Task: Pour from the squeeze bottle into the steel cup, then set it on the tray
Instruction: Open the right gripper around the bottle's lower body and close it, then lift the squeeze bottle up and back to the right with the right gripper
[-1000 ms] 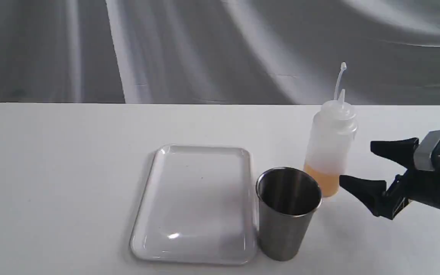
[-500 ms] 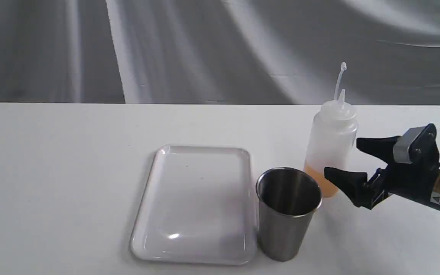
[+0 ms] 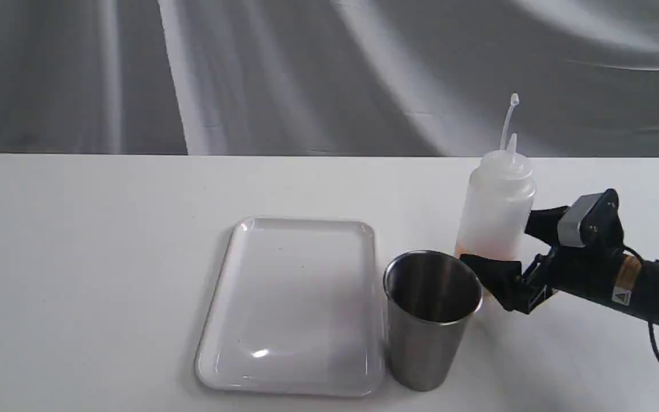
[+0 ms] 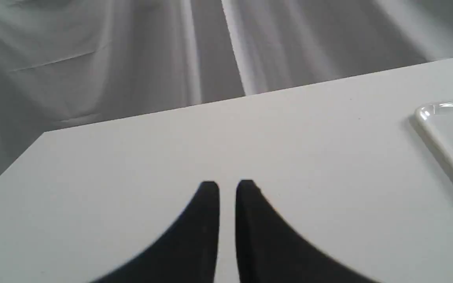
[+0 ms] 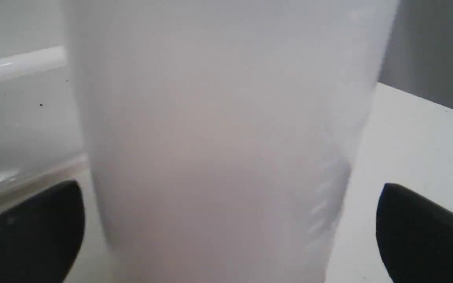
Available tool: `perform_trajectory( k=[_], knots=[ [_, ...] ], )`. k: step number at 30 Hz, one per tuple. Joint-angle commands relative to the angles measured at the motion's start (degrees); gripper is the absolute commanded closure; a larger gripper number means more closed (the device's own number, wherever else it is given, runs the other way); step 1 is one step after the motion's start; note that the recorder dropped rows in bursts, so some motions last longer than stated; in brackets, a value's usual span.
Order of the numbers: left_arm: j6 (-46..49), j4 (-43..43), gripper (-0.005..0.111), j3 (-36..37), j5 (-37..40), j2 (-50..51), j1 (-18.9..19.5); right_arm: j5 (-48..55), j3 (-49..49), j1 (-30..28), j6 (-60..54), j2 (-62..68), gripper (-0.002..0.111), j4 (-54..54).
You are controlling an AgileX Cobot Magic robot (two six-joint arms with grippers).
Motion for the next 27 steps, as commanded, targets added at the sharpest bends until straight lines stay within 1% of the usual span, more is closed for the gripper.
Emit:
perform_trajectory(
  k=[1,4,9,20,27],
  knots=[
    [-0.4,0.0,0.098,0.3,-0.9,-0.1,0.1,-0.5,-1.8,0.8,0.4,0.6,0.003,1.6],
    [-0.6,0.0,0.098,0.3,-0.9,-0.1,0.1,-0.2,-3.1,1.7,0.4,1.7,0.003,1.9],
    [-0.5,0.0,0.098,0.3,-0.9,-0.1,0.1,-0.2,-3.8,3.0,0.3,2.2,0.003,5.3],
    [-0.3,0.0,0.098,0.3,-0.9,-0.1,0.1,0.0,-3.8,3.9,0.1,3.8,0.003,8.7],
    [-0.4,0.0,0.098,0.3,-0.9,-0.1,0.1,0.7,-3.8,4.7,-4.0,4.0,0.003,9.8]
  ],
)
